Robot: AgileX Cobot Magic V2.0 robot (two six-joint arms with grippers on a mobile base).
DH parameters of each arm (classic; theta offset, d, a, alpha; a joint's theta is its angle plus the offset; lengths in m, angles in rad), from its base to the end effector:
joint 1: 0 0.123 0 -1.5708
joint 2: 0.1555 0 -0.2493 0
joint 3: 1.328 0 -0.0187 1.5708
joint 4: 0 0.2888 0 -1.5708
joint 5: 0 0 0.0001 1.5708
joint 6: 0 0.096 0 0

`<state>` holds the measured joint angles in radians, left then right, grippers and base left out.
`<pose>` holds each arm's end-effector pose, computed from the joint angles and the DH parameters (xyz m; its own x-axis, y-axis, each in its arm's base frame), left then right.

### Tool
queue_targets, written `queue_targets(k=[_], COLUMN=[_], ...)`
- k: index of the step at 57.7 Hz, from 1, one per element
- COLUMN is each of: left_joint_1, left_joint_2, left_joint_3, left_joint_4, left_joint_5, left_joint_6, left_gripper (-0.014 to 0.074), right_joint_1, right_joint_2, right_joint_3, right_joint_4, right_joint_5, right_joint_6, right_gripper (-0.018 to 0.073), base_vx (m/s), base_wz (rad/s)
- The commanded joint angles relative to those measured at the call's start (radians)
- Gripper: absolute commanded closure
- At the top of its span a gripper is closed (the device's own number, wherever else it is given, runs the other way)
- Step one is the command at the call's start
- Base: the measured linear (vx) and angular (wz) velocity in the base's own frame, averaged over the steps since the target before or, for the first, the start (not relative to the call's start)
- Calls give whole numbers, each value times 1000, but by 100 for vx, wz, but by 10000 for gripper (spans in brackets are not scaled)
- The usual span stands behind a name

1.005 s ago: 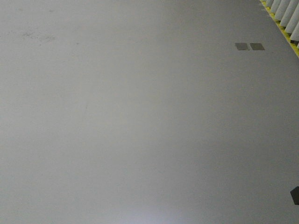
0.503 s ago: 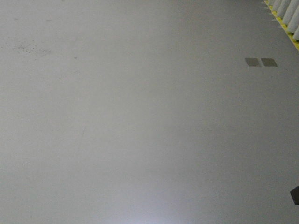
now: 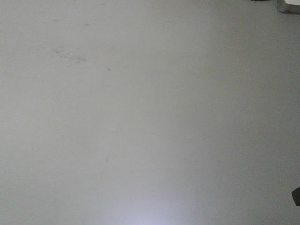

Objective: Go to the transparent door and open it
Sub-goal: 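Drive the base forward across the grey floor toward the glass door, then drive up close to the white-framed glass sliding door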

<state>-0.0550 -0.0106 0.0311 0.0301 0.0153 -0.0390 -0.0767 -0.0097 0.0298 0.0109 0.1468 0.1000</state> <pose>0.1359 -0.0074 0.2018 0.0509 -0.0117 -0.9986 0.0550 0.9984 -0.0089 0.1355 -0.0103 0.1895 -0.0705 0.1163 -0.9907 0.0833 0.9904 0.1103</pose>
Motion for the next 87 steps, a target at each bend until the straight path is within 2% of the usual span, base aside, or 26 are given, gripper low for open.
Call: queue_targets(k=[1, 87], left_joint_1=[-6, -6], left_joint_2=[-5, -5], left_joint_3=[15, 15], left_joint_4=[-3, -3], left_joint_5=[-79, -79], left_joint_6=[-2, -2], left_gripper=[602, 602], right_joint_1=[-5, -5], right_joint_2=[-16, -16], right_joint_3=[4, 4], right_joint_4=[-4, -4], right_joint_5=[-81, -81], right_joint_6=[-7, -7], right_gripper=[565, 565], base_vx=[54, 57], base_wz=[58, 61])
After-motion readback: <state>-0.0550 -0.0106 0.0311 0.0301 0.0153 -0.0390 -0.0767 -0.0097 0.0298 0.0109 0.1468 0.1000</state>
